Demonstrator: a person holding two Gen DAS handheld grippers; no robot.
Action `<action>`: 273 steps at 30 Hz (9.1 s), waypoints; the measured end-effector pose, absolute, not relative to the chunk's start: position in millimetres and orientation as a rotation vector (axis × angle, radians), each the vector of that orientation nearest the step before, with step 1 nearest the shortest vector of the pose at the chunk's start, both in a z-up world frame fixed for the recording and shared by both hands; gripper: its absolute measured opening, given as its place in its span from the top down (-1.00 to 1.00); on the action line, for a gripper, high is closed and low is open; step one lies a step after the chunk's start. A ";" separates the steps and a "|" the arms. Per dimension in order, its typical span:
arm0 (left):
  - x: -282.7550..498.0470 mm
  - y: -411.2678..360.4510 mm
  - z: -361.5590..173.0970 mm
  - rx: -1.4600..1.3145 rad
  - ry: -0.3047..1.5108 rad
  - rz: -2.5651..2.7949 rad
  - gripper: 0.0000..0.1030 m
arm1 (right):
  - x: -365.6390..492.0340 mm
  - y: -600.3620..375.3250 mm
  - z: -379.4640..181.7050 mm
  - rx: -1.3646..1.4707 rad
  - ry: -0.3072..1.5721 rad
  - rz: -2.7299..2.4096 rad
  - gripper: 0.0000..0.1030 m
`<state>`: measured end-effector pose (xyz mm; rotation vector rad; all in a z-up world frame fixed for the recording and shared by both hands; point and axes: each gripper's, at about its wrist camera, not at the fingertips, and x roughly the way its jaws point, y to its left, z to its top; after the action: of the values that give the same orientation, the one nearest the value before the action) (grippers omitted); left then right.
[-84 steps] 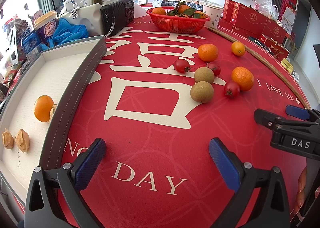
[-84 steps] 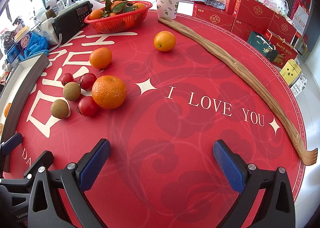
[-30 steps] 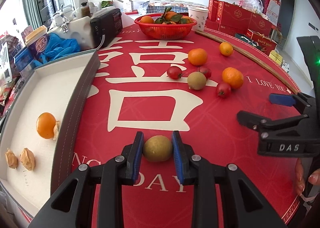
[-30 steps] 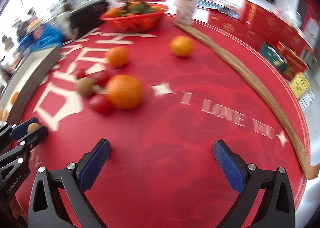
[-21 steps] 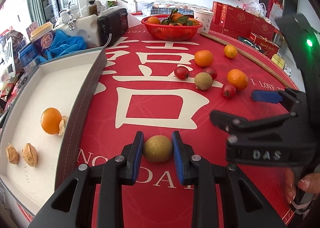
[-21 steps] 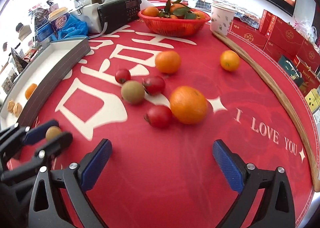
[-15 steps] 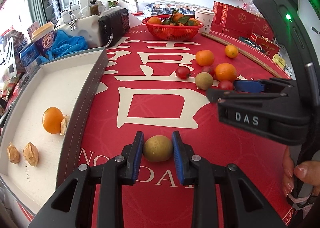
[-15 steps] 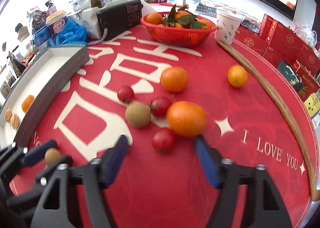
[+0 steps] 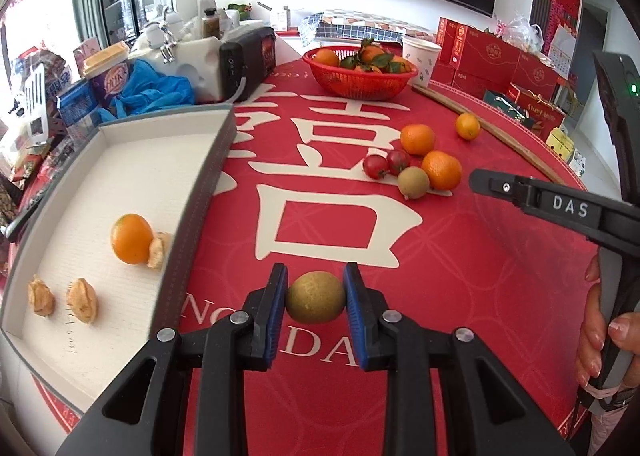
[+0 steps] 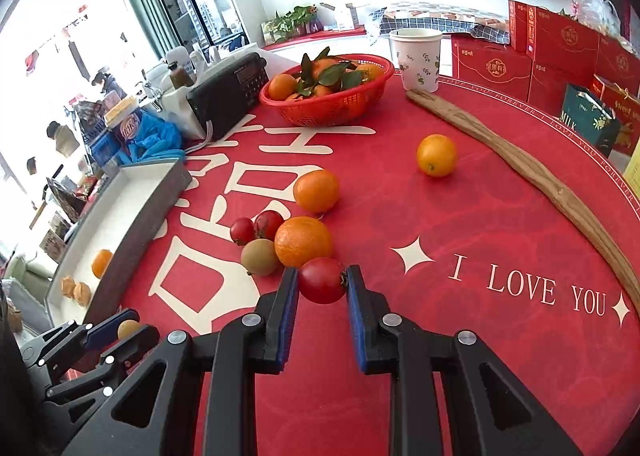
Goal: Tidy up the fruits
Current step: 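Carry the kiwi and the cherry tomato over the white tray with both grippers, then open the left gripper over the tray while the right gripper releases the tomato, then move the left gripper to a red cherry tomato and close on it, then grasp an orange with the right gripper while the left gripper holds the tomato, then carry the tomato and the orange toward the white tray with both grippers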
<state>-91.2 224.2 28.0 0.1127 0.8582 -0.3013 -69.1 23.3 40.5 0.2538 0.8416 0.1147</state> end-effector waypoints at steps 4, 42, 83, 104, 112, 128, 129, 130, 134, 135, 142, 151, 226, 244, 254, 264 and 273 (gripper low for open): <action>-93.6 232.8 39.2 0.115 0.826 -0.276 0.39 | -71.4 28.5 44.0 0.239 0.829 0.131 0.51; -49.4 378.3 63.2 0.004 0.757 -0.036 0.39 | -20.5 198.5 103.7 0.040 0.861 0.337 0.51; -39.9 392.4 46.8 0.013 0.770 -0.012 -0.57 | 16.5 267.1 80.7 0.005 0.939 0.398 -1.00; -74.3 240.5 64.2 0.175 0.822 -0.293 -0.60 | -42.9 43.5 86.2 0.289 0.851 0.043 -1.00; -52.8 203.2 41.1 0.226 0.899 -0.284 -0.60 | -54.4 -55.1 38.2 0.392 0.951 -0.240 -1.00; -11.6 166.5 6.2 0.335 0.907 -0.297 -0.60 | -53.4 -41.5 11.7 0.177 1.082 -0.245 -1.00; -8.9 163.5 5.9 0.337 0.902 -0.303 -0.60 | -52.6 -40.3 11.4 0.176 1.081 -0.245 -1.00; -6.2 160.6 5.7 0.341 0.896 -0.307 -0.60 | -53.0 -39.8 11.5 0.175 1.080 -0.246 -1.00; 2.8 152.5 5.9 0.338 0.877 -0.322 -0.60 | -53.5 -38.5 11.8 0.174 1.078 -0.246 -1.00; 5.0 151.2 5.7 0.333 0.872 -0.324 -0.60 | -53.5 -38.5 11.9 0.173 1.077 -0.246 -1.00; 15.2 146.3 5.8 0.258 0.898 -0.388 -0.17 | -53.2 -38.1 12.0 0.173 1.077 -0.246 -1.00; 3.1 141.0 7.0 0.230 0.894 -0.419 0.54 | -53.4 -38.7 13.5 0.172 1.069 -0.249 -1.00; -67.8 206.0 9.5 0.149 0.900 -0.273 0.52 | -44.5 6.4 30.0 0.269 0.884 0.064 0.25; -77.5 217.8 30.6 0.164 0.855 -0.251 0.52 | -50.7 9.1 39.6 0.279 0.854 0.105 0.25; -77.3 225.0 30.8 0.159 0.859 -0.231 0.52 | -50.8 11.0 37.8 0.274 0.861 0.107 0.25; -77.1 226.0 30.8 0.160 0.860 -0.231 0.52 | -49.7 12.1 36.9 0.273 0.864 0.106 0.25; -77.1 226.1 31.2 0.156 0.860 -0.230 0.52 | -49.2 12.8 37.3 0.271 0.866 0.106 0.25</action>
<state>-77.1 226.1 31.2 0.1562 0.8601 -0.2302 -49.2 12.8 37.3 0.2714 0.8661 0.1057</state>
